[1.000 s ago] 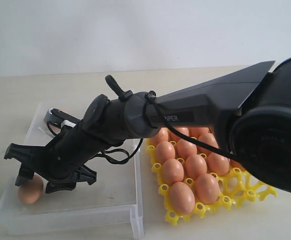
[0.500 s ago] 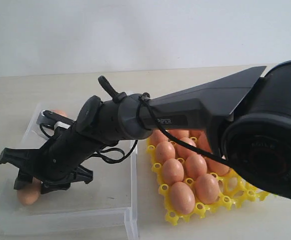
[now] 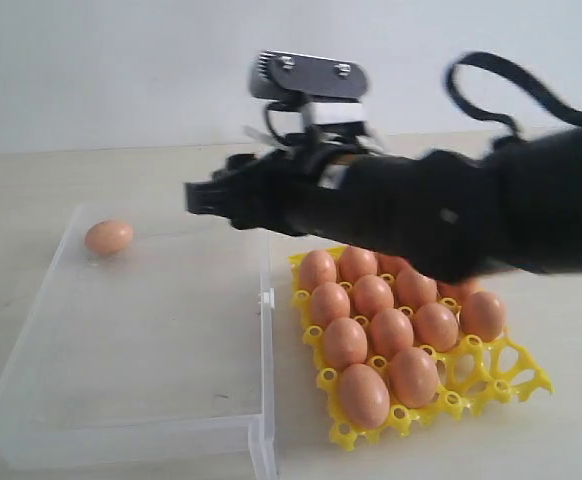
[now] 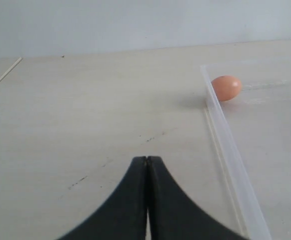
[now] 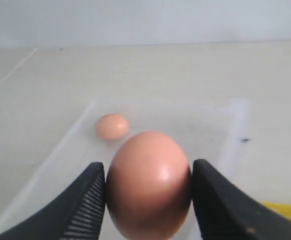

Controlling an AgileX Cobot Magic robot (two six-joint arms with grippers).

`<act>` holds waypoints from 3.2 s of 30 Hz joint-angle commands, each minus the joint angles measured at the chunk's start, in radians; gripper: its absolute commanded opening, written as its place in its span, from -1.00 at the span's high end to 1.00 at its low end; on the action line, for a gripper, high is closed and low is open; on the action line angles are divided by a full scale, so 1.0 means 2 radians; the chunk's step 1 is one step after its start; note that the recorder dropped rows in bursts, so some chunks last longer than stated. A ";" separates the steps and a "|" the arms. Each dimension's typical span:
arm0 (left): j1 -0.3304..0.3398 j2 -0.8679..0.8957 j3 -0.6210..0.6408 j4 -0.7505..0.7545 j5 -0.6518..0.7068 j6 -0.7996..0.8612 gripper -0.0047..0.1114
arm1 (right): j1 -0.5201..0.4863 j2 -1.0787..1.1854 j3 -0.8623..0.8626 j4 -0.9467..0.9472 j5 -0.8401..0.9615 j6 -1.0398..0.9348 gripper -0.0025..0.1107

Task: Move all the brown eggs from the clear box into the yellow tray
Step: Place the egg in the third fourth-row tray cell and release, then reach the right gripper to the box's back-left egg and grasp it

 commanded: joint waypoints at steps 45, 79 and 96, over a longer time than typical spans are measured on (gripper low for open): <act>0.001 0.002 -0.002 0.001 -0.001 0.001 0.92 | -0.012 -0.062 0.361 0.103 -0.253 -0.109 0.96; 0.001 0.002 -0.002 0.001 -0.001 0.001 0.92 | -0.012 -0.257 0.173 0.161 -0.020 -0.415 0.96; 0.001 0.002 -0.002 0.001 -0.001 0.001 0.92 | -0.012 0.233 -0.398 -0.152 0.305 0.094 0.95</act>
